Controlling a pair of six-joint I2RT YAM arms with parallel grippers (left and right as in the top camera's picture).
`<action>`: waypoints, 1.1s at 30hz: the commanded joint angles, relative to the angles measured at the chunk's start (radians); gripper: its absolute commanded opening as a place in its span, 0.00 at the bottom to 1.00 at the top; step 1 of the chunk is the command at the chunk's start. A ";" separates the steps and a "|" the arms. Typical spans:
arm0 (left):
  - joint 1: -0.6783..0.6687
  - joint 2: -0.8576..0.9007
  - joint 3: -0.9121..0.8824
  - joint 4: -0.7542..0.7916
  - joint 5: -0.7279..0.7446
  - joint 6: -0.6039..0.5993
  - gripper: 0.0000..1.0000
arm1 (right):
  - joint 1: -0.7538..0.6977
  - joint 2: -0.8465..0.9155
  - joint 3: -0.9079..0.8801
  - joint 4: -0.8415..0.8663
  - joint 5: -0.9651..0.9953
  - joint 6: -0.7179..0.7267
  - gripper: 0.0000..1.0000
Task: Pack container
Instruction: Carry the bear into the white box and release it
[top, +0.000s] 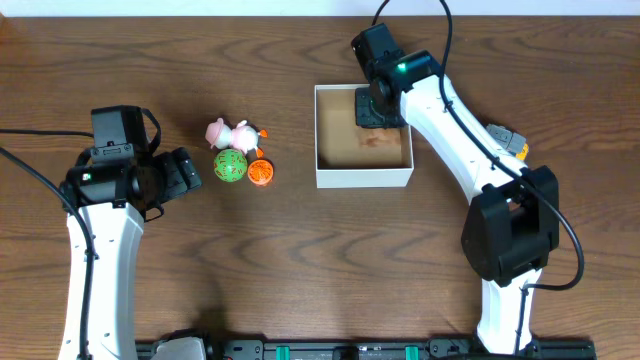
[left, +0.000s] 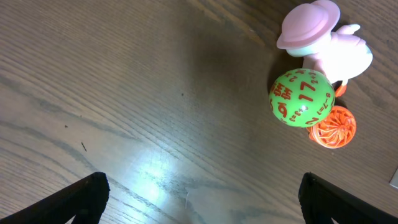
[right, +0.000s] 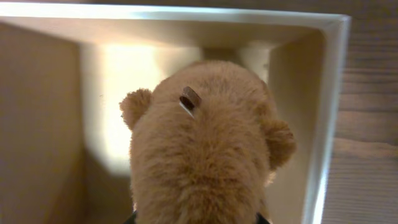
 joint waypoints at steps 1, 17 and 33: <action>0.003 0.004 0.023 -0.003 0.002 0.017 0.98 | -0.027 0.020 0.001 -0.006 0.063 0.016 0.16; 0.003 0.004 0.023 -0.003 0.003 0.016 0.98 | -0.037 0.030 -0.003 0.012 0.034 -0.077 0.60; 0.003 0.004 0.023 -0.003 0.002 0.017 0.98 | -0.079 -0.187 0.001 -0.027 0.147 -0.106 0.86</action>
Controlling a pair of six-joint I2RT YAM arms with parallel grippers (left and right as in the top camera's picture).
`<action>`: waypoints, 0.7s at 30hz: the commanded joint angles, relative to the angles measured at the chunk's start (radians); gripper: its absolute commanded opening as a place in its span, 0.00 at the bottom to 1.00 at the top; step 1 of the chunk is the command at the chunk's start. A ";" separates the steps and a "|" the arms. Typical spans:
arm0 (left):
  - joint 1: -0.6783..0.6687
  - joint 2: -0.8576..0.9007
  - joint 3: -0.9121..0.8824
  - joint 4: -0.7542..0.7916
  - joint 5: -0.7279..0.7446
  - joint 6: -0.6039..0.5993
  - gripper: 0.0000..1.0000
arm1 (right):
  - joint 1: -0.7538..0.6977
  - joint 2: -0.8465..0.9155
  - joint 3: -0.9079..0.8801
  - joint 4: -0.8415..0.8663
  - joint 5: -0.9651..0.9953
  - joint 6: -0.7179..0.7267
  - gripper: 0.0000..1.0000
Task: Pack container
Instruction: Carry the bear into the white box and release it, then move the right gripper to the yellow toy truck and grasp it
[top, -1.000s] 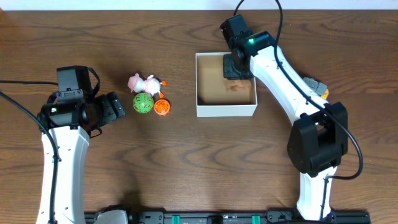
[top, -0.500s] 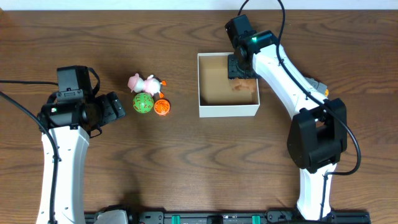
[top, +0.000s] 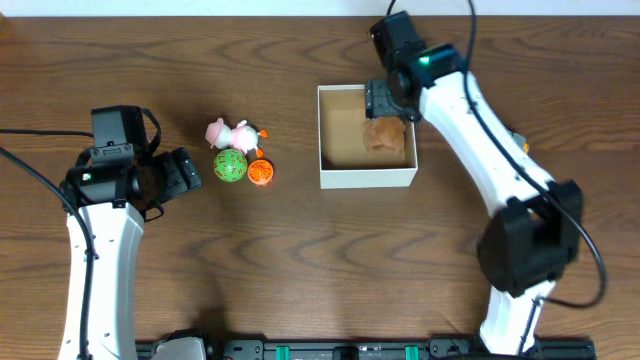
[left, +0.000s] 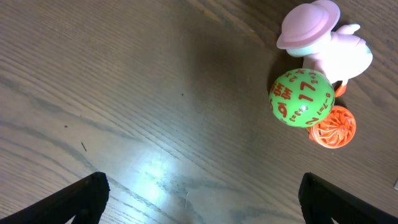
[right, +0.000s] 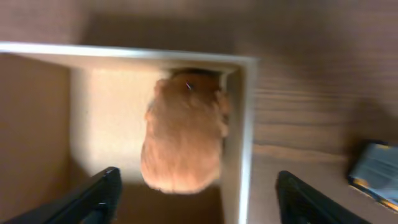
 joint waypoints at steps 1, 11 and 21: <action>0.003 0.004 0.023 -0.003 0.002 0.016 0.98 | -0.053 -0.087 0.002 -0.021 0.074 -0.014 0.86; 0.003 0.004 0.023 -0.003 0.002 0.017 0.98 | -0.378 -0.068 -0.014 -0.135 -0.031 0.088 0.91; 0.003 0.004 0.023 -0.003 0.002 0.017 0.98 | -0.514 0.053 -0.019 -0.053 -0.109 -0.281 0.91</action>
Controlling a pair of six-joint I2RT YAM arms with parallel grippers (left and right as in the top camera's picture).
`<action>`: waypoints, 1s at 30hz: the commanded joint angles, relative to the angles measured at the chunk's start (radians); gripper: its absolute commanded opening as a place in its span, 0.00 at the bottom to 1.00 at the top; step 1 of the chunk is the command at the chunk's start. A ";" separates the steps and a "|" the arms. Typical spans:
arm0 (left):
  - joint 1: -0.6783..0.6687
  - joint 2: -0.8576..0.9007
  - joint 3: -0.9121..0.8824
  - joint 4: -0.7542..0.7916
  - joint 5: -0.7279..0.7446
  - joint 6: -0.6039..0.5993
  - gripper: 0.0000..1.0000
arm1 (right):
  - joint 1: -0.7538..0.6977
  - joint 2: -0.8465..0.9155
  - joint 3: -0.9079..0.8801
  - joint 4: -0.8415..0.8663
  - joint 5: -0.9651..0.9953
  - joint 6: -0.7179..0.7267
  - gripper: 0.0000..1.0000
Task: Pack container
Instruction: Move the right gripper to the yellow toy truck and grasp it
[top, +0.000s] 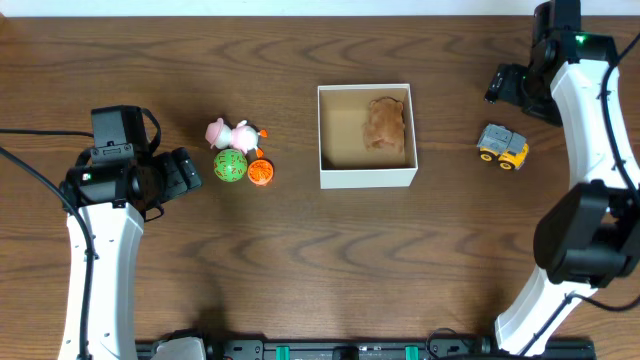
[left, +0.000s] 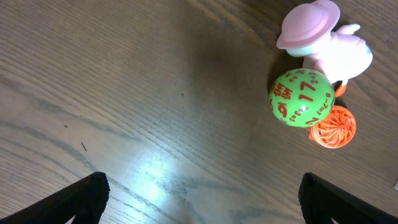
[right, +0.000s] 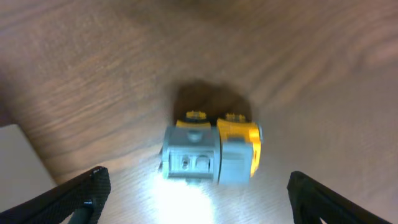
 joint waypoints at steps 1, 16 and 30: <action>0.003 0.004 0.023 -0.003 0.002 0.017 0.98 | -0.010 0.031 -0.006 0.022 -0.053 -0.297 0.90; 0.003 0.004 0.023 -0.003 0.003 0.017 0.98 | -0.013 0.082 -0.006 0.024 -0.060 -0.652 0.83; 0.003 0.004 0.023 -0.003 0.002 0.017 0.98 | -0.011 0.254 -0.006 -0.050 -0.059 -0.642 0.66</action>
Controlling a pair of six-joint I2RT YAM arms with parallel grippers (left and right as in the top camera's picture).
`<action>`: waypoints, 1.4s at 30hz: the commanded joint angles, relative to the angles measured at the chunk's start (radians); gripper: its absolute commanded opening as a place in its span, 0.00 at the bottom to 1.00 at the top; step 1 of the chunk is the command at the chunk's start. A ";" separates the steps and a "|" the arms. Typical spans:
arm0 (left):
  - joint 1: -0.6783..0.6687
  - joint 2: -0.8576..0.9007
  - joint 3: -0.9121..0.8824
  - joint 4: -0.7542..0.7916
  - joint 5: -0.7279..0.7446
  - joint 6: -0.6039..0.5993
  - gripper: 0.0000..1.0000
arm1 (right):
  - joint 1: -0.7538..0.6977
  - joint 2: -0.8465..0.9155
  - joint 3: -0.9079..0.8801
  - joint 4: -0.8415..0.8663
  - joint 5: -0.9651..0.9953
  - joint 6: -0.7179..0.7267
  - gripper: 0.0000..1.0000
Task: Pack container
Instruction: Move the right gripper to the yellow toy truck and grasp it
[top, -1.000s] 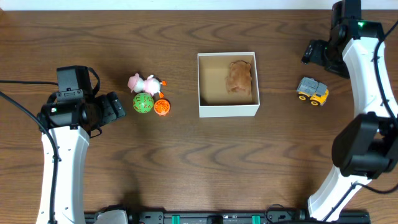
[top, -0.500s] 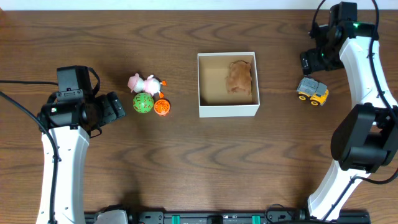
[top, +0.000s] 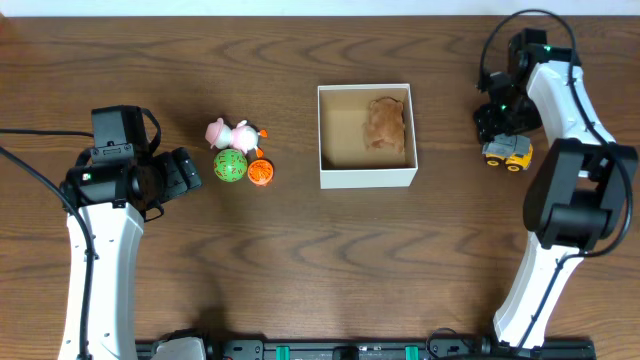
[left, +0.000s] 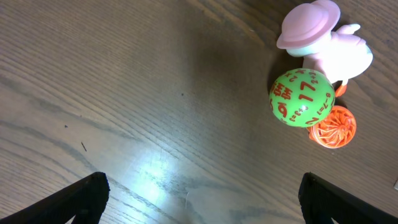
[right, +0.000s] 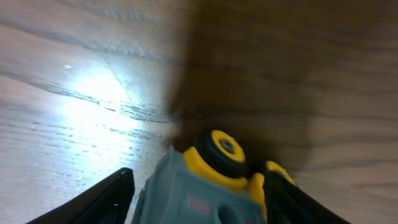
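Note:
The white box (top: 365, 176) stands mid-table with a brown plush (top: 384, 124) lying in its right half. To its right is a grey and yellow toy truck (top: 511, 153). My right gripper (top: 498, 120) is down at it. In the right wrist view the truck (right: 205, 180) fills the space between the open fingers (right: 106, 199). At the left lie a pink figure (top: 232, 132), a green ball (top: 230, 165) and an orange ball (top: 261, 173). My left gripper (top: 186, 172) stands open beside them, with nothing in it (left: 205, 205). The green ball (left: 301, 98) shows ahead of it.
The pink figure (left: 323, 40) and orange ball (left: 333, 126) touch the green ball in a tight cluster. The table's back edge (top: 300, 12) runs close behind the box and the right arm. Bare wood lies in front of the box.
My right gripper was higher, looking down on the whole truck. It is now low at the truck, with an open finger on each side. The left arm has not moved.
My right gripper held the brown plush inside the box. Then it was open above the box with the plush lying in it. Then it was over the truck to the right, and now it is down around the truck. The left arm stayed still.

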 joint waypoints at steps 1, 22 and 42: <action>0.003 0.004 0.023 -0.003 0.003 0.017 0.98 | -0.006 0.034 -0.002 -0.013 -0.004 0.007 0.66; 0.003 0.004 0.023 -0.003 0.003 0.016 0.98 | 0.000 -0.193 0.019 -0.023 -0.012 -0.075 0.89; 0.003 0.004 0.023 -0.003 0.003 0.017 0.98 | -0.018 -0.200 -0.082 -0.116 -0.028 -0.233 0.86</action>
